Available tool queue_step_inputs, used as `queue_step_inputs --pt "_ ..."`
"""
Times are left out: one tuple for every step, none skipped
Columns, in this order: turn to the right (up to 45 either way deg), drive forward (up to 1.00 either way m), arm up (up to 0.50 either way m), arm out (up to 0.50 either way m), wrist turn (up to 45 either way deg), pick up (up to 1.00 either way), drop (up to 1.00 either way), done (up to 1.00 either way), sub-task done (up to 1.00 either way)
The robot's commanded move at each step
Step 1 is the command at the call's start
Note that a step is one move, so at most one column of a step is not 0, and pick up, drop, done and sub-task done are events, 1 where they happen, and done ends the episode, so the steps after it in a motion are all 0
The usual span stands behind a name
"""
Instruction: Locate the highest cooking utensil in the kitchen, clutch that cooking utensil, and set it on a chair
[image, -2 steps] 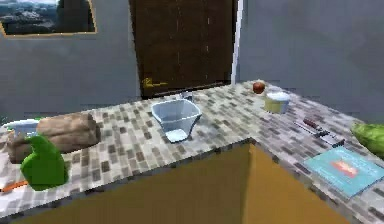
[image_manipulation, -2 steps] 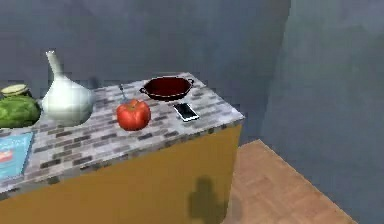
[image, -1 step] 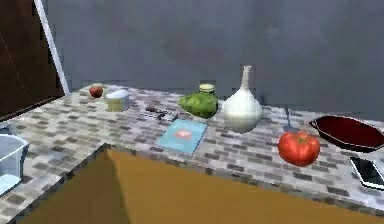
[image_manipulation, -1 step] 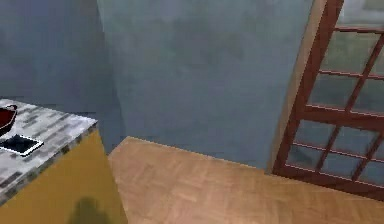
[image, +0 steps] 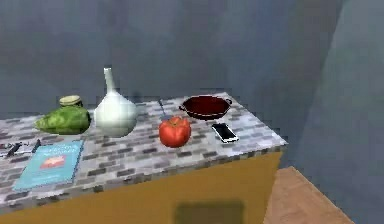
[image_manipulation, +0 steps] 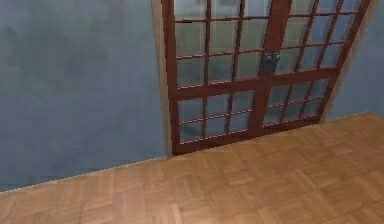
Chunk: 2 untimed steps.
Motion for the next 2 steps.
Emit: queue_step_inputs --pt "0.0 0.3 0.0 0.0 0.0 0.0 0.0 0.0 0.0" --pt "-45.0 0.0 0.0 0.0 0.0 0.0 0.0 0.0 0.0"
